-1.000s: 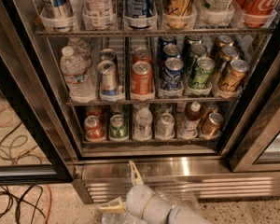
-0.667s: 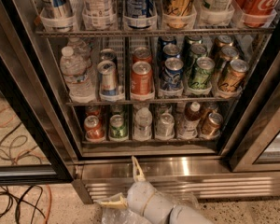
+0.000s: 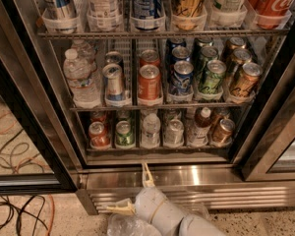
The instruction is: Pick coke can from bottom shelf of fridge
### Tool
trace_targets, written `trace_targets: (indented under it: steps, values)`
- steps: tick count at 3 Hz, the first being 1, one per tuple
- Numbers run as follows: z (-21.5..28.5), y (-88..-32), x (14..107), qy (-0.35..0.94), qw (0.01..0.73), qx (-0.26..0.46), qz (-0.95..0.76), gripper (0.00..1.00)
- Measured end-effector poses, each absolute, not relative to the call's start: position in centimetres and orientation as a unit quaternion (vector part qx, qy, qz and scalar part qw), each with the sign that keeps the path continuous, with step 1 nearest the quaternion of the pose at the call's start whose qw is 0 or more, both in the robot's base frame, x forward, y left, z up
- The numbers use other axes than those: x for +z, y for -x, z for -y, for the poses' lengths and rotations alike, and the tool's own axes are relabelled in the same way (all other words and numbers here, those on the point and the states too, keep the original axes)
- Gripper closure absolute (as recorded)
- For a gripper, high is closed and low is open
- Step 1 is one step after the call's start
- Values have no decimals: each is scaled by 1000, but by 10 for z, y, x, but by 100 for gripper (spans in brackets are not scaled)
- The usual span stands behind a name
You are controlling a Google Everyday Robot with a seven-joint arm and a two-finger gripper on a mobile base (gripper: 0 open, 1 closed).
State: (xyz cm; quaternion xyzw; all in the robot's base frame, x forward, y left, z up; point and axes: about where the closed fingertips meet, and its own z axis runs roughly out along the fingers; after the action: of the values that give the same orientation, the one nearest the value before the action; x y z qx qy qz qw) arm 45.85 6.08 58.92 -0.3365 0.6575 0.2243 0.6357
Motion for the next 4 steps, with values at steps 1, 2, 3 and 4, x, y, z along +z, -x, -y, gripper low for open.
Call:
trace_targets:
  steps: [1, 2, 3, 4]
  values:
    - [-71, -464, 592, 339, 649, 234, -640, 0]
    - [-96, -491, 598, 323, 678, 243, -614, 0]
    - [-96, -491, 598, 323, 678, 243, -614, 0]
    - [-98, -495, 600, 320, 688, 240, -605, 0]
